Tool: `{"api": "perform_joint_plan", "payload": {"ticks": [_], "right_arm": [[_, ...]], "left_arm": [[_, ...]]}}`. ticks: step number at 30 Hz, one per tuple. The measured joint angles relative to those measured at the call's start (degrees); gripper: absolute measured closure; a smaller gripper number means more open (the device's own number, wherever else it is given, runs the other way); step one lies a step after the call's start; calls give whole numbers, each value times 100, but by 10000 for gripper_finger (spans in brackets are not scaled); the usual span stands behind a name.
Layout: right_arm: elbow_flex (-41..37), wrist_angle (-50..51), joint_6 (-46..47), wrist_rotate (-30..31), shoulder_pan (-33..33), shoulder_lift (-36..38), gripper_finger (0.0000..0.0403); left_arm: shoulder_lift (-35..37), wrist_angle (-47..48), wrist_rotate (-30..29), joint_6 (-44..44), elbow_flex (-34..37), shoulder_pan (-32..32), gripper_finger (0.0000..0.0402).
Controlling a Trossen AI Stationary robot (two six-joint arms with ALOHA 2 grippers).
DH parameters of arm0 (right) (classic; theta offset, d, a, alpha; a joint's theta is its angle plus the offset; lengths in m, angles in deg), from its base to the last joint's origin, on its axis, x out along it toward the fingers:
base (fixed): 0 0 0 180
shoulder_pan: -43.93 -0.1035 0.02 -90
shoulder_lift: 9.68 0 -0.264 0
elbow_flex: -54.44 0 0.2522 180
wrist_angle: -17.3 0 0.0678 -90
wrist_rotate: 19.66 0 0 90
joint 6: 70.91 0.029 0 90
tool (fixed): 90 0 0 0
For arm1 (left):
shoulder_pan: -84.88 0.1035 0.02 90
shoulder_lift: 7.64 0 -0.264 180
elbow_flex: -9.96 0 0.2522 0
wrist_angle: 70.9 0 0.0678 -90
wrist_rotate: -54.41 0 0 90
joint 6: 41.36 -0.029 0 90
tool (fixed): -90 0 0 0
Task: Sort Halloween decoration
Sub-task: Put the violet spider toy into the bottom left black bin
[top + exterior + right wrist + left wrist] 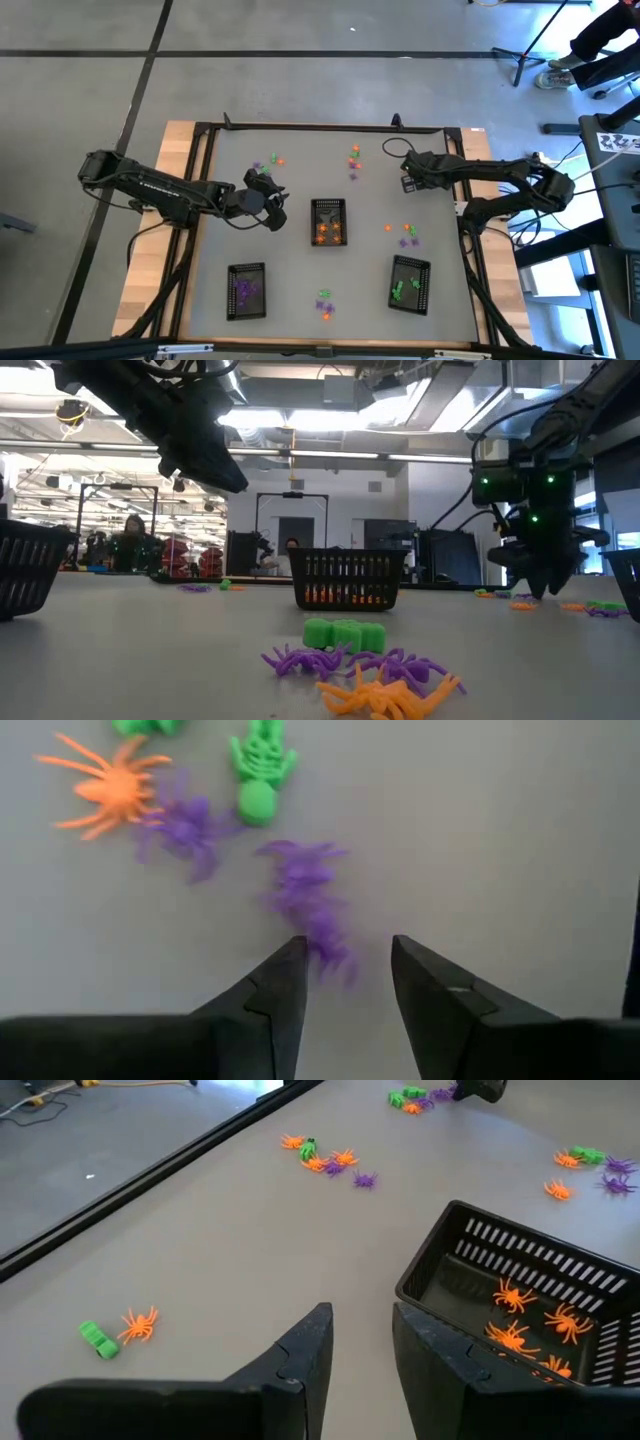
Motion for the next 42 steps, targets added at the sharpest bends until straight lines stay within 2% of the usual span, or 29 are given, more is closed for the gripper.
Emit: {"api": "perform_joint_plan", "payload": {"ticks": [7, 30, 34, 42], "right_arm": [[-259, -401, -166, -56, 175, 24, 258], [-269, -441, -292, -614, 171, 13, 259], [-269, -464, -305, -687, 169, 13, 281], [-269, -542, -613, -785, 158, 9, 365]], "left_arm": [[0, 0, 0, 0, 0, 0, 303], [0, 0, 2, 0, 0, 0, 303], [-1, 0, 2, 0, 0, 0, 303], [-2, -3, 2, 0, 0, 0, 303]]}}
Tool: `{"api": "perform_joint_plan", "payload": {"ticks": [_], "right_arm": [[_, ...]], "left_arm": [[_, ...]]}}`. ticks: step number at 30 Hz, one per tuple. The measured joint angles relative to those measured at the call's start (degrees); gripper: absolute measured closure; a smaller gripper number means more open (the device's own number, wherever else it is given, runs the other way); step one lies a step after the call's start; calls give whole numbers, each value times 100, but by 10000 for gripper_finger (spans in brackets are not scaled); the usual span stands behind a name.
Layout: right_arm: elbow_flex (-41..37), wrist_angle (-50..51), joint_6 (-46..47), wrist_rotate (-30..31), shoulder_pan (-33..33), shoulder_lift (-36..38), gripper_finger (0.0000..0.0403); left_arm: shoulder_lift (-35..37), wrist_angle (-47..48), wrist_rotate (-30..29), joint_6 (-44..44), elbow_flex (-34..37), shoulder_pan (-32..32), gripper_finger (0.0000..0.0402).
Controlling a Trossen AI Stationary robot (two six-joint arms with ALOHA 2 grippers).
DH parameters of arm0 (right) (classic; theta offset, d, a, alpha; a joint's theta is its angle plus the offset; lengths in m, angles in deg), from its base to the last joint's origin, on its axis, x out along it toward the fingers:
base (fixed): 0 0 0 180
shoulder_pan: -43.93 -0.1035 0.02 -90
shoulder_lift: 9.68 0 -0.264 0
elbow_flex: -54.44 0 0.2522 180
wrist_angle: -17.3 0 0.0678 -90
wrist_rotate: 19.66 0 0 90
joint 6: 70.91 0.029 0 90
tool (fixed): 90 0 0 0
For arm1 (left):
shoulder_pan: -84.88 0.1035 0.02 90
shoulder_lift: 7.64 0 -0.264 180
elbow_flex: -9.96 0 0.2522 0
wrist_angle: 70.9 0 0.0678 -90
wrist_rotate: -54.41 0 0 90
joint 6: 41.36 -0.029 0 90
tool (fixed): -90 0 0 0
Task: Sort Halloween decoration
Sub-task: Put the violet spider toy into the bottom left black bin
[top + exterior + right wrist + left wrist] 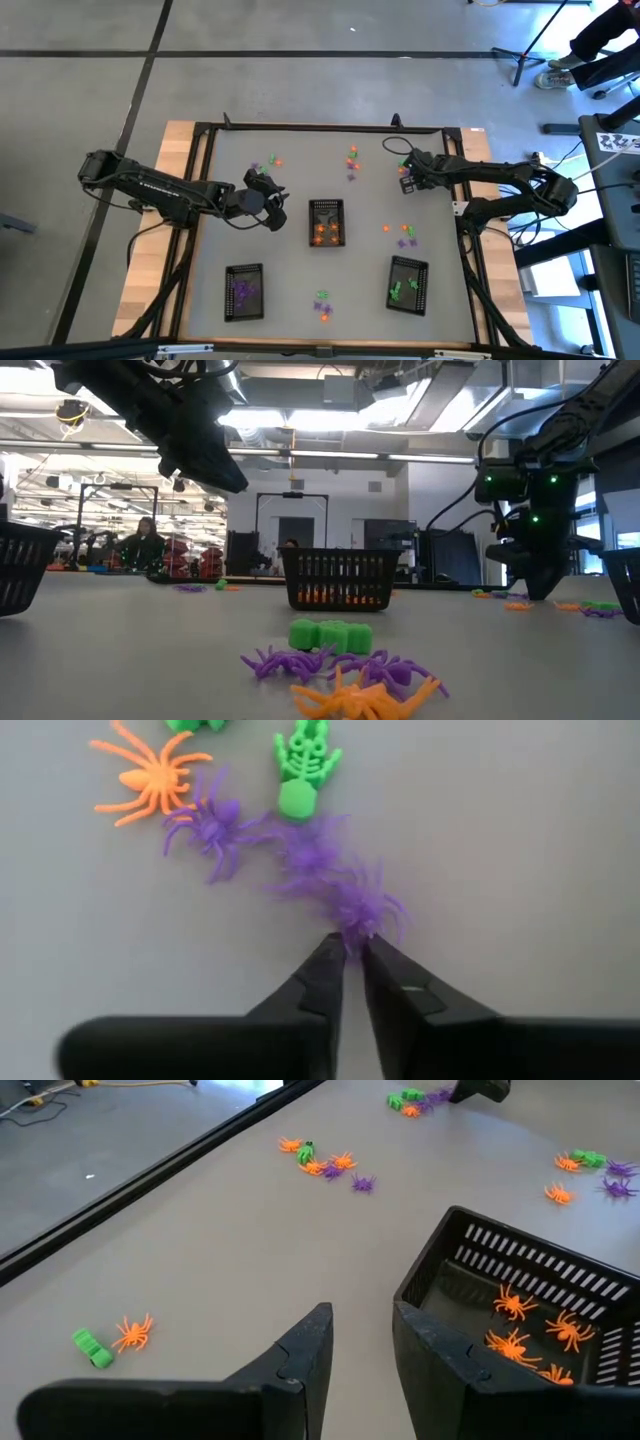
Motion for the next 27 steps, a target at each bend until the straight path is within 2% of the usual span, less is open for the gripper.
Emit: {"api": "perform_joint_plan", "payload": {"ticks": [4, 10, 15, 20, 27], "right_arm": [[-9, -63, -246, -14, 0, -4, 398], [42, 67, -369, -37, 0, 2, 396], [273, 512, -417, -364, -44, -2, 399], [661, 968, -417, -629, -439, -13, 401], [1259, 1410, -220, -486, -1082, -2, 402]], "left_arm": [[1, 0, -31, 0, 0, 0, 303], [0, 1, -31, 0, 0, 0, 303], [0, 2, 4, 0, 0, 0, 303], [0, 2, 29, 9, 0, 0, 303], [0, 12, 52, 15, 0, -2, 303]]}}
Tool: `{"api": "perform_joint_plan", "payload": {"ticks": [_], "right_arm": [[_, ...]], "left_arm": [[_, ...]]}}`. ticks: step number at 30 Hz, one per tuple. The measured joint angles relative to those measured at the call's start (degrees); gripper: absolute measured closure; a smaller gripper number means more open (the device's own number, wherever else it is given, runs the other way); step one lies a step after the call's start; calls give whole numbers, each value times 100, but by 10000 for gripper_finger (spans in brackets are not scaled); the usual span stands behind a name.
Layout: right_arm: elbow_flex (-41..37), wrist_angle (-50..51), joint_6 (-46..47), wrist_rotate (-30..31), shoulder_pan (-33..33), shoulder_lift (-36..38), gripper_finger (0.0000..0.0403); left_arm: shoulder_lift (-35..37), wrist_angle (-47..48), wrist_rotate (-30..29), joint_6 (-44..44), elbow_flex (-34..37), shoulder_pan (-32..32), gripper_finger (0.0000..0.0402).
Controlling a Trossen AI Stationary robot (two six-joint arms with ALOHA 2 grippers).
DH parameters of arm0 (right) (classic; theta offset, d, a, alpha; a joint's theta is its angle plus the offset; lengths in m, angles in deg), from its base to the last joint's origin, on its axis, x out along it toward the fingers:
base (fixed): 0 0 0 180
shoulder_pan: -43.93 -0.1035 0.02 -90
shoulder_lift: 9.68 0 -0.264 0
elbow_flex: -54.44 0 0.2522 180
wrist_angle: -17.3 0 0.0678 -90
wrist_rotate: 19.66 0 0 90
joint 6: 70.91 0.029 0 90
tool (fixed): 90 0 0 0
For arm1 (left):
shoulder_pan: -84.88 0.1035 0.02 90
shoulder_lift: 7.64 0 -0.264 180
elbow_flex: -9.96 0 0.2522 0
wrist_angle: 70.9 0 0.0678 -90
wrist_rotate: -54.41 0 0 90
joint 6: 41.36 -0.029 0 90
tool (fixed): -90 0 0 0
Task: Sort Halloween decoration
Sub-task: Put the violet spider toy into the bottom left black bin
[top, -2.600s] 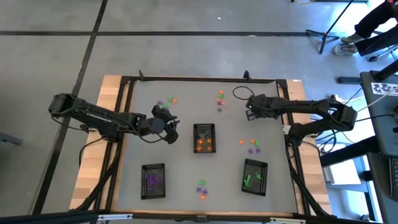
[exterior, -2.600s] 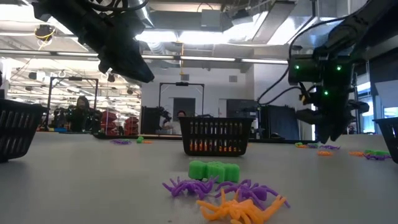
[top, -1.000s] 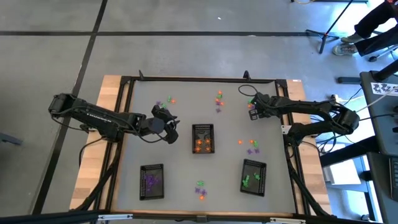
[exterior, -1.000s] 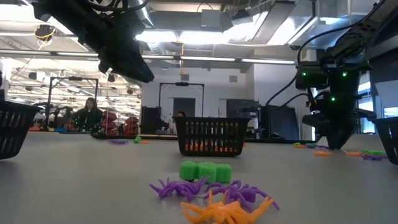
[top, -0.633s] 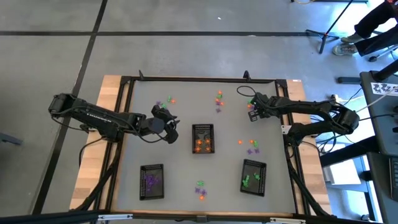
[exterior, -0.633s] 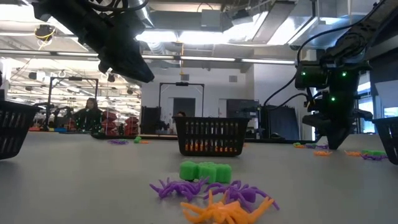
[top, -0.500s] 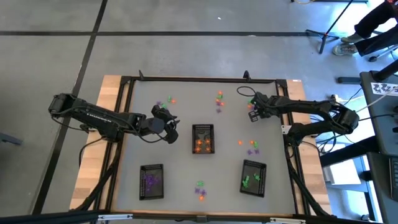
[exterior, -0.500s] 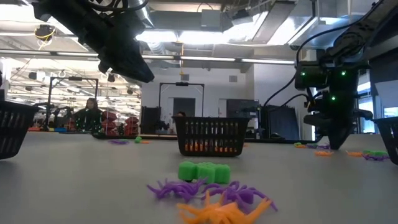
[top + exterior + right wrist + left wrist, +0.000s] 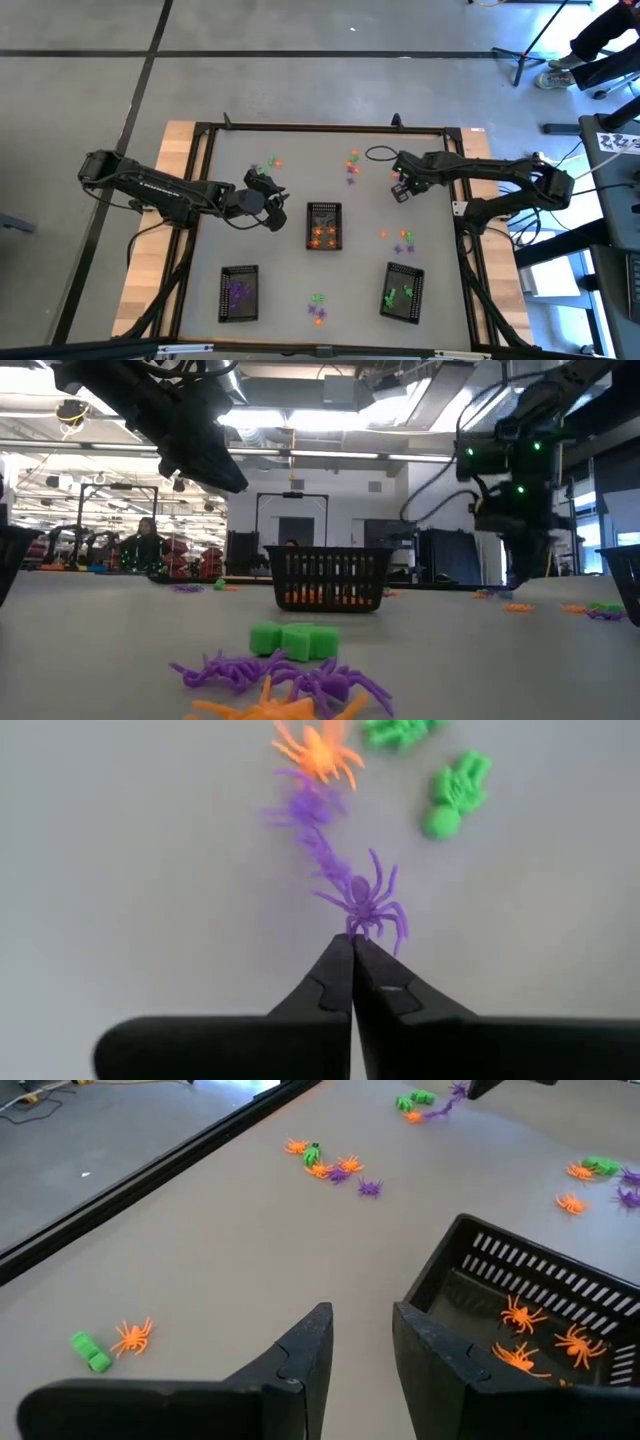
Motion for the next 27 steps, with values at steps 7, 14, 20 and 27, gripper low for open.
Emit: {"api": "perform_joint_plan", "payload": {"ticks": [7, 14, 20, 27], "right_arm": [[484, 275, 264, 39, -730, 4, 402], [897, 454, 415, -127, -1585, 13, 402], [1147, 436, 413, -617, -2526, 13, 403], [1248, 54, 577, -936, -3906, 15, 403]], "left_arm": [[0, 0, 16, 66, 0, 0, 303], [0, -1, 16, 101, 0, 0, 303], [0, -1, 44, 128, 0, -18, 303], [0, -6, 103, 208, 0, -44, 303]]}}
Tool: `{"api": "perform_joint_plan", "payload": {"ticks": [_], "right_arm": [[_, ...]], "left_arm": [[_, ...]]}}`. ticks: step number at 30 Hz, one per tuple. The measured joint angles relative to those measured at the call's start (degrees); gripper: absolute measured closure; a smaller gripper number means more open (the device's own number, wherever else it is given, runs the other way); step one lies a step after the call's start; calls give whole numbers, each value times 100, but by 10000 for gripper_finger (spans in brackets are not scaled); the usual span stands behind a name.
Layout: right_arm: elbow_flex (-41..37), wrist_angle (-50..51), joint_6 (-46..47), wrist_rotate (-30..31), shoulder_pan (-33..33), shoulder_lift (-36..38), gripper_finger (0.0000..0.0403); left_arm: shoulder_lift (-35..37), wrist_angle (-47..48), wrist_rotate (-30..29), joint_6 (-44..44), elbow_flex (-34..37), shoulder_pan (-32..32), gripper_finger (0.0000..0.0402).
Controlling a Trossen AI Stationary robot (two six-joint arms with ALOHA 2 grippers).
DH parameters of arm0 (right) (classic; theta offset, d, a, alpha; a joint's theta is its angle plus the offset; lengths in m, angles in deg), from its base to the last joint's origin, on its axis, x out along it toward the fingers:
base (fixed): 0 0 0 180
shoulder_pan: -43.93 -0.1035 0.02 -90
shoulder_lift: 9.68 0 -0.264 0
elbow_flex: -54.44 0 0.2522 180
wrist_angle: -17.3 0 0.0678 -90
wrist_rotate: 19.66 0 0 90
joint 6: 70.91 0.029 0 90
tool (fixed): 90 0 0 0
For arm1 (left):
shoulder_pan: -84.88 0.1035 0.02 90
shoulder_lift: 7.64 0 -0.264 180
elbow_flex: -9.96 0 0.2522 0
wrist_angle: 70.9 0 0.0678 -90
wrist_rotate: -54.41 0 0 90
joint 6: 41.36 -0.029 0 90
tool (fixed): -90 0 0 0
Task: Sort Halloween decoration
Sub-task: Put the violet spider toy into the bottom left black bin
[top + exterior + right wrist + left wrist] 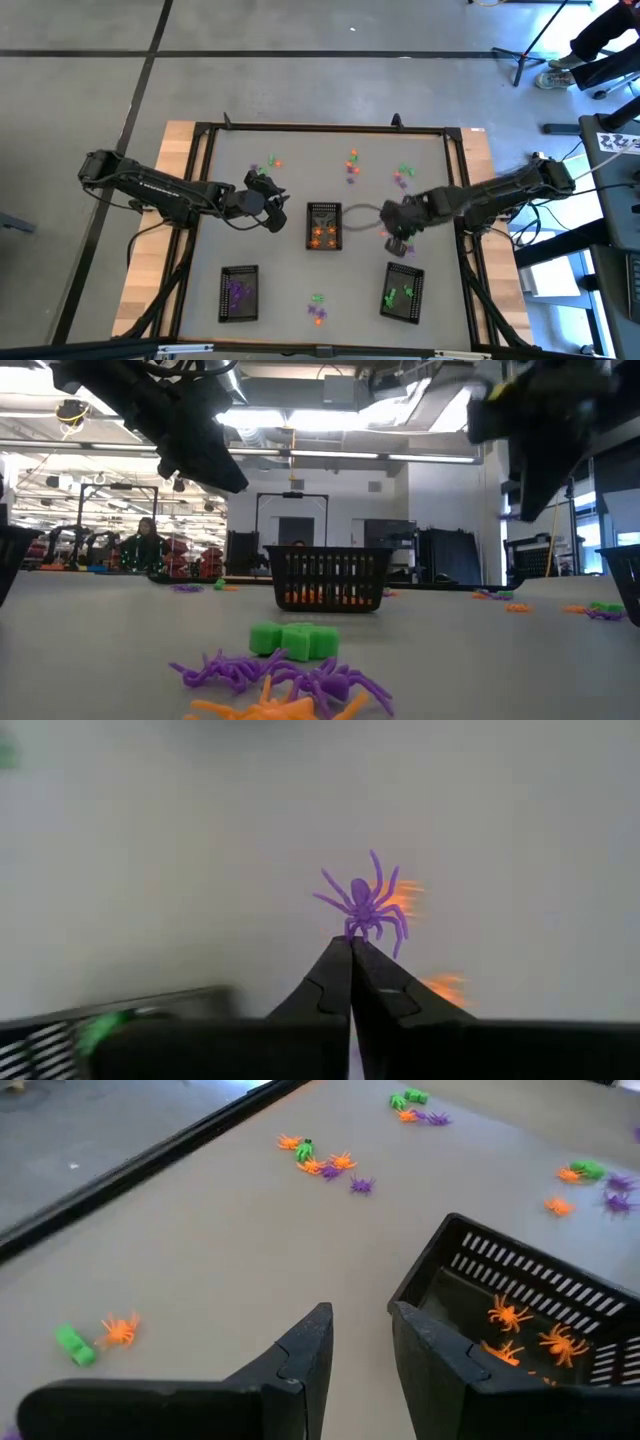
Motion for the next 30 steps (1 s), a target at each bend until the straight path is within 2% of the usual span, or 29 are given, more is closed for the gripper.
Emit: {"api": "perform_joint_plan", "payload": {"ticks": [3, 6, 10, 17, 23, 30], "right_arm": [[2, -621, 172, 132, -466, 0, 403], [6, -1337, 123, 445, -831, 0, 403], [9, -2170, -161, 938, -1144, -37, 403], [9, -3081, -894, 1064, -1201, -255, 403], [11, -3938, -1790, 1760, -1183, -632, 403], [13, -5215, -2686, 1915, -1037, -1171, 403]], "left_arm": [[0, -179, 722, 325, 2, 4, 303], [0, -556, 1499, 155, 2, -21, 303], [0, -995, 1830, 61, 2, -169, 303], [0, -2186, 2760, -363, 2, -477, 303], [0, -2590, 2764, -406, 0, -507, 303], [0, -2602, 2706, 119, 0, -507, 303]]}}
